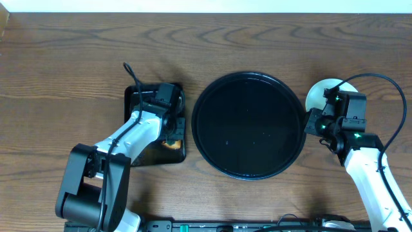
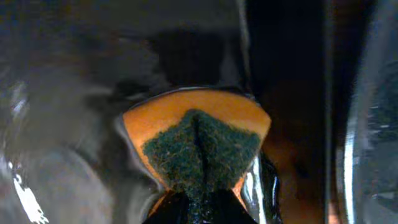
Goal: Clean dirty plates on tray and stack at the side
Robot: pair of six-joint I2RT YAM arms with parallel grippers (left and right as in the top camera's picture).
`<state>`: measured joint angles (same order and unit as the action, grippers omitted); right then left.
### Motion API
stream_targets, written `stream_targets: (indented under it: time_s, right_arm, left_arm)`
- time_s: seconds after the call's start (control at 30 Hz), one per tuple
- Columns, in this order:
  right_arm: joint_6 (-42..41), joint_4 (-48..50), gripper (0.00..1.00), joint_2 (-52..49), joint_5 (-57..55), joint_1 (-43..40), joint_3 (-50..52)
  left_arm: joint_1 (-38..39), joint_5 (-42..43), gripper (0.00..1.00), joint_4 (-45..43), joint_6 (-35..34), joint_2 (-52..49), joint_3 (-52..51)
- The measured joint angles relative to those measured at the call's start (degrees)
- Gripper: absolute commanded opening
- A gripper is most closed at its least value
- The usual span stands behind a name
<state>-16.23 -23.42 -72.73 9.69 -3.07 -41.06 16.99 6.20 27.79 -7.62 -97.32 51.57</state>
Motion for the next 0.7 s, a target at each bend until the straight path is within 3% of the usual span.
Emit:
stream_targets:
  time_s: [0.4, 0.7]
  right_arm:
    - [0.0, 0.0, 0.22, 0.0, 0.0, 0.0, 0.0]
    - [0.0, 0.0, 0.22, 0.0, 0.0, 0.0, 0.0]
  left_arm:
    - [4.5, 2.4, 0.11, -1.9, 10.9, -0.1, 0.0]
    - [4.5, -0.8, 0.13, -2.7, 12.2, -0.1, 0.0]
